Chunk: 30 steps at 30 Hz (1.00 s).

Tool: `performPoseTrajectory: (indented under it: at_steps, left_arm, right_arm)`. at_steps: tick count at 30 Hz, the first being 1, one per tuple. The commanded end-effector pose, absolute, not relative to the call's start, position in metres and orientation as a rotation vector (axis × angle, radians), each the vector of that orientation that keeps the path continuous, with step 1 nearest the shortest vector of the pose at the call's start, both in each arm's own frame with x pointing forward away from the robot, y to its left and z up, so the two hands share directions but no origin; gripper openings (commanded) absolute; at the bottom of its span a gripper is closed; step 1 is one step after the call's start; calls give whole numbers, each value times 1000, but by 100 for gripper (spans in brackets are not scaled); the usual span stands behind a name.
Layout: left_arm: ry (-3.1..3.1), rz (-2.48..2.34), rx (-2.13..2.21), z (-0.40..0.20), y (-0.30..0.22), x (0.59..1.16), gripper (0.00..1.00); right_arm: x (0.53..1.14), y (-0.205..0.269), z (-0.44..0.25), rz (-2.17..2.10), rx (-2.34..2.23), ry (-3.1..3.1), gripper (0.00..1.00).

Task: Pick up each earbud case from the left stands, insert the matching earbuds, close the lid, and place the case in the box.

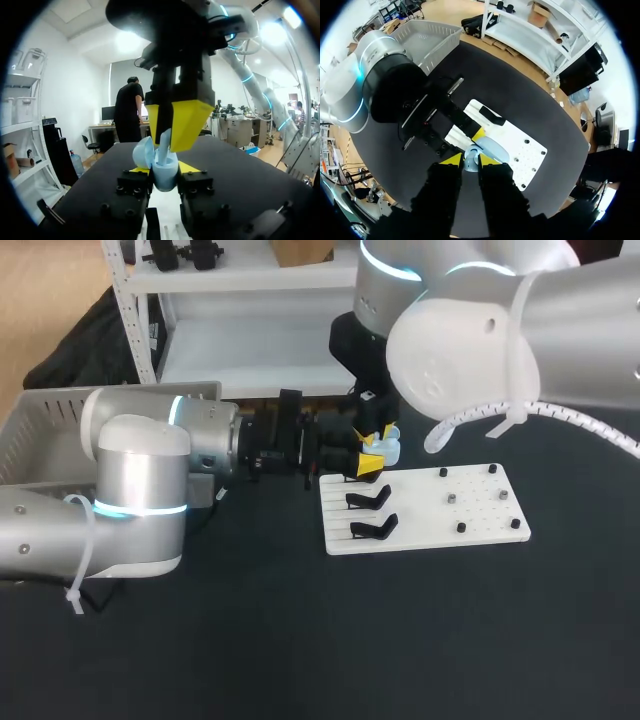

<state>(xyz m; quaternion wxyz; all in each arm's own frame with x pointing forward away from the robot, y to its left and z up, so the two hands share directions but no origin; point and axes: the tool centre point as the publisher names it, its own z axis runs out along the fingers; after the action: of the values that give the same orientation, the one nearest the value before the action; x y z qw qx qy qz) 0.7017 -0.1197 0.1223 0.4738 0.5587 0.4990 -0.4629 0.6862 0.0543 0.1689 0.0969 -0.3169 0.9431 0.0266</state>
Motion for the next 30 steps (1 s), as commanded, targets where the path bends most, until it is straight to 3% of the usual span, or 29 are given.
performPoseTrajectory:
  at_steps: [1,23,26,28,30]
  left_arm:
    - [1223,-1129,1365,122,-120,701,0]
    - [1223,-1129,1365,122,-120,701,0]
    - [1223,-1129,1365,122,-120,701,0]
    - [1223,-1129,1365,122,-120,701,0]
    - [1223,-1129,1365,122,-120,701,0]
  right_arm:
    - [687,55,167,81,-937,2792,0]
    - [688,57,164,76,-954,2795,0]
    - [688,58,165,78,-956,2791,17]
    - [687,58,167,78,-956,2788,36]
    - [685,58,169,78,-957,2781,44]
